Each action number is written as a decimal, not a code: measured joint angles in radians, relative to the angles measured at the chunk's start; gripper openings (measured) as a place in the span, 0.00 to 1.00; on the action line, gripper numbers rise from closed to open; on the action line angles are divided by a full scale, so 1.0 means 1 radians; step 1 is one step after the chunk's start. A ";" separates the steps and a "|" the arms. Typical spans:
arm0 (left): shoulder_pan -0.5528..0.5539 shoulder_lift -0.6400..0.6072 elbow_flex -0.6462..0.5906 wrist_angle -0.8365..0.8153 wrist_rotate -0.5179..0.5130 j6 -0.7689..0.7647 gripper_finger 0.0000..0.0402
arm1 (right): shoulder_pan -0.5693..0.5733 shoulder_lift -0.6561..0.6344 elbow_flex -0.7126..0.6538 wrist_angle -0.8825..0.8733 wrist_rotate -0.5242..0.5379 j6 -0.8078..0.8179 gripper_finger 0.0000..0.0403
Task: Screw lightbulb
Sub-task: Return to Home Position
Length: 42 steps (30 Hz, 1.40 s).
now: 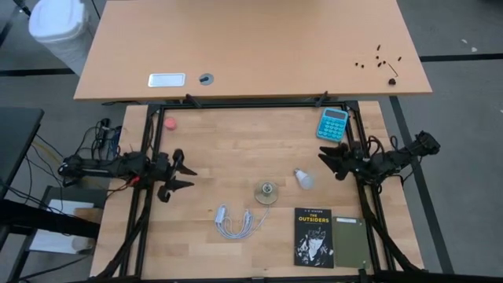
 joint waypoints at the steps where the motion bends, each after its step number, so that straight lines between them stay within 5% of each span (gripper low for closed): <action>1: 0.013 0.000 0.000 0.000 0.000 0.000 0.44 | -0.012 0.000 0.000 0.000 0.000 0.000 0.73; 27: 0.081 0.000 0.000 0.000 0.000 0.000 0.44 | -0.474 0.000 0.000 0.000 0.000 0.000 0.73; 42: 0.081 0.000 0.000 0.000 0.000 0.000 0.44 | -0.568 0.000 0.000 0.001 0.000 0.000 0.73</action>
